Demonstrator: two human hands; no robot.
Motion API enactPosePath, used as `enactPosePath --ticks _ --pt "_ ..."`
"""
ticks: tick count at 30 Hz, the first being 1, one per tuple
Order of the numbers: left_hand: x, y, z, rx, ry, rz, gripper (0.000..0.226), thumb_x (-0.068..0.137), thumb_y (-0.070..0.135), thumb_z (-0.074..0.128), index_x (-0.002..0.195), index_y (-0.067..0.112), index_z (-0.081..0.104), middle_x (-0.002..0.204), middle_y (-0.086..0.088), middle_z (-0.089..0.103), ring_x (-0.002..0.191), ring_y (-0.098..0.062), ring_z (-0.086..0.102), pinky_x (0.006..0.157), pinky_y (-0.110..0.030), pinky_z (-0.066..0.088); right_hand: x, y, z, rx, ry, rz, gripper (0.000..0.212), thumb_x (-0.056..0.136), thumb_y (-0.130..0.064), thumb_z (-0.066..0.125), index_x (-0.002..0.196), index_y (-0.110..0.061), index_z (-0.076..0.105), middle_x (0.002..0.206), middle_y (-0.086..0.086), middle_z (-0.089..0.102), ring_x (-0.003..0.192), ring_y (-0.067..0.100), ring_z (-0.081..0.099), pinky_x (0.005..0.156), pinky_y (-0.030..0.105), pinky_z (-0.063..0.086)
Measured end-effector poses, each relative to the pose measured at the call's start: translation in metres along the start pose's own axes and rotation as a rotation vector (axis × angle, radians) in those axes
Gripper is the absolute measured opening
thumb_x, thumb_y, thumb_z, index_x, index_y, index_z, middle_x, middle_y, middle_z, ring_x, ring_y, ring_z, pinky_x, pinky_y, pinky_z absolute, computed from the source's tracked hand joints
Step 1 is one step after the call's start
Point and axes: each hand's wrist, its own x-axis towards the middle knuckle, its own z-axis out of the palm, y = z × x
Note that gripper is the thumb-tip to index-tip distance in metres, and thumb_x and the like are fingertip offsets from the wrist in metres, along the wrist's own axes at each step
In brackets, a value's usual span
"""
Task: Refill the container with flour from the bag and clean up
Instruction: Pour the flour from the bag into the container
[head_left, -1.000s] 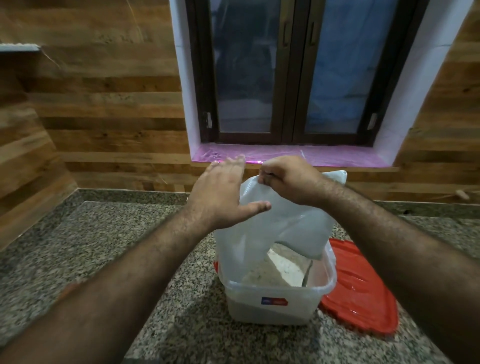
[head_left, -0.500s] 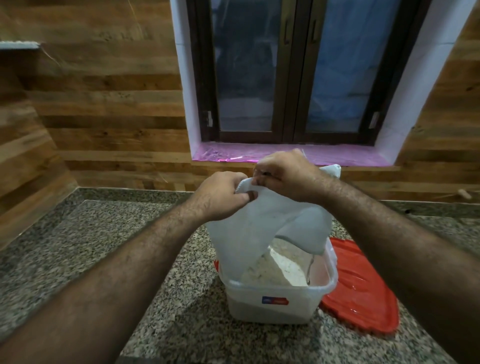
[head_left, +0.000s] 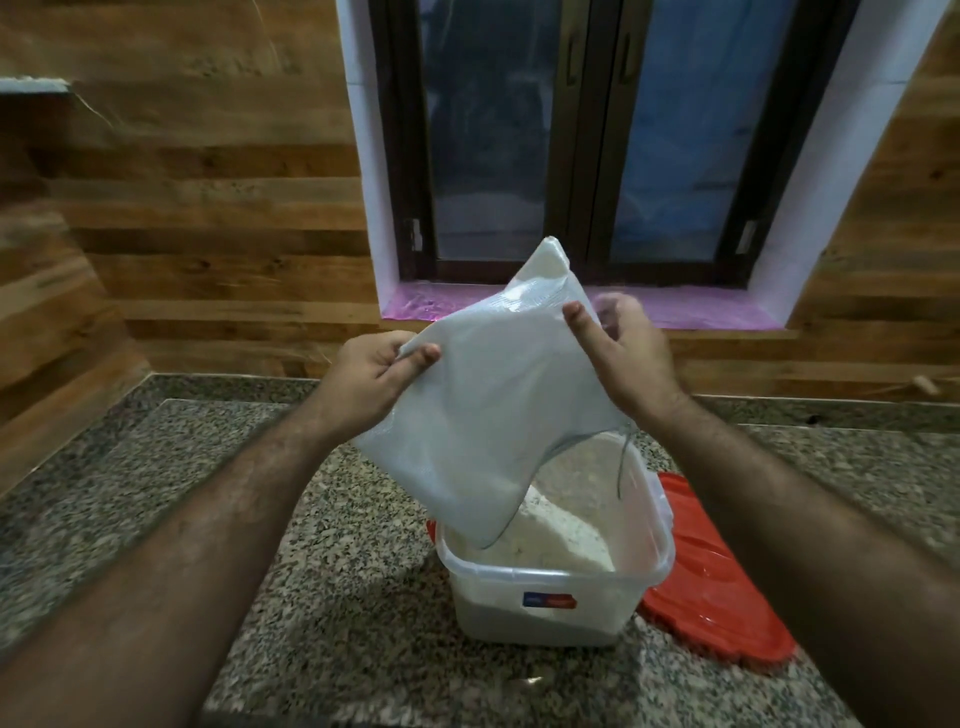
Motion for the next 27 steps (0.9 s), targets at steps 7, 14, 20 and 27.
enactPosePath --ticks 7,14,20,27 --pt "-0.017 -0.025 -0.004 -0.003 0.142 0.003 0.031 0.107 0.037 0.064 0.083 0.02 0.073 0.077 0.009 0.071 0.064 -0.004 0.063 0.056 -0.025 0.048 -0.011 0.022 0.019 0.267 -0.163 -0.083 0.077 0.092 -0.085 0.043 0.098 -0.011 0.065 0.094 0.006 0.066 0.082 0.015 0.061 0.071 0.037 0.052" --pt "-0.027 -0.035 -0.021 -0.013 0.195 -0.032 0.043 0.101 0.052 0.063 0.088 0.012 0.073 0.083 -0.006 0.072 0.07 -0.015 0.068 0.061 -0.035 0.053 -0.007 0.012 0.024 0.231 -0.288 -0.087 0.037 0.087 -0.042 0.087 0.114 -0.021 0.075 0.107 -0.001 0.079 0.094 0.019 0.079 0.079 0.042 0.068" --pt "-0.038 -0.048 -0.031 -0.141 0.292 -0.051 0.046 0.093 0.066 0.06 0.096 0.023 0.076 0.091 -0.009 0.074 0.073 -0.015 0.068 0.062 -0.035 0.054 0.011 0.013 0.024 0.105 -0.369 -0.037 0.046 0.072 -0.027 0.099 0.113 -0.022 0.078 0.105 -0.001 0.08 0.094 0.02 0.079 0.082 0.048 0.068" --pt "-0.044 -0.052 -0.03 -0.189 0.358 -0.075 0.04 0.101 0.058 0.062 0.085 0.023 0.072 0.076 0.006 0.071 0.068 -0.007 0.064 0.058 -0.025 0.051 0.02 0.012 0.023 0.007 -0.359 -0.051 0.043 0.069 -0.021 0.1 0.107 -0.021 0.081 0.097 0.0 0.08 0.09 0.021 0.079 0.079 0.043 0.068"
